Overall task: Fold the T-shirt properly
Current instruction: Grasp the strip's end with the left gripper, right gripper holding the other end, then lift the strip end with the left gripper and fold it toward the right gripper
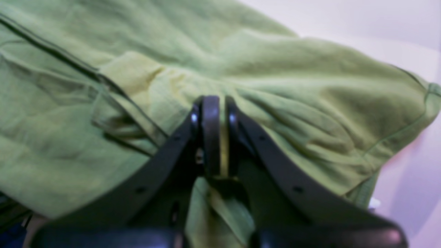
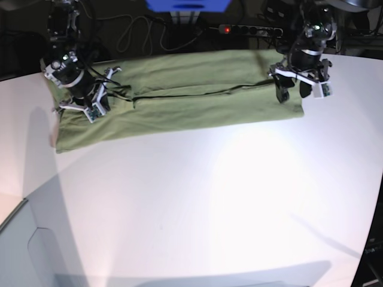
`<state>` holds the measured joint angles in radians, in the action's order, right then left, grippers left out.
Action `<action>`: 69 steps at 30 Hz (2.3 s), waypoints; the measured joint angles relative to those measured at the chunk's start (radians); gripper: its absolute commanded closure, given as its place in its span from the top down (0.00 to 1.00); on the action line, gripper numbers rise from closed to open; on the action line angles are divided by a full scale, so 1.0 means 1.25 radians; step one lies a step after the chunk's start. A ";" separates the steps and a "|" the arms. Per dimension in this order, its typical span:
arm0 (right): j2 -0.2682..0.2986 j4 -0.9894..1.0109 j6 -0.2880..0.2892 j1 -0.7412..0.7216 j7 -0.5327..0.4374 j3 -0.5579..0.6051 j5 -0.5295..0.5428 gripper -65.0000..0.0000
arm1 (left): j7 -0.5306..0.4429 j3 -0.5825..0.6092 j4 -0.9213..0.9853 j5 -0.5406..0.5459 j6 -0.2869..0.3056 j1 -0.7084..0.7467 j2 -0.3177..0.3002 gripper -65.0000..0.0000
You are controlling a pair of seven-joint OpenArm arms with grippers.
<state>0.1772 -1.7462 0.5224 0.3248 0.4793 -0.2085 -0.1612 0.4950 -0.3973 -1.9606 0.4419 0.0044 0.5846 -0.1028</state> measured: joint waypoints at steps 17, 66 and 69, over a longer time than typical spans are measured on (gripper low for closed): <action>0.000 0.000 0.000 0.000 -0.001 0.000 0.001 0.00 | -0.021 -0.060 0.188 -0.003 -0.001 -0.041 0.013 0.59; -0.024 0.117 0.000 -0.038 -0.013 -0.140 0.005 0.00 | 0.004 -0.072 0.120 -0.016 0.114 -0.081 0.012 0.00; -0.024 0.141 0.000 -0.063 -0.016 -0.141 0.006 0.00 | 0.003 -0.071 0.068 -0.013 0.119 -0.081 0.016 0.00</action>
<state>0.1467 -1.5700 0.5220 0.2466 0.4591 -0.3851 -0.1535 0.4984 -0.4866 -1.8751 0.4252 0.1528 0.4828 -0.0822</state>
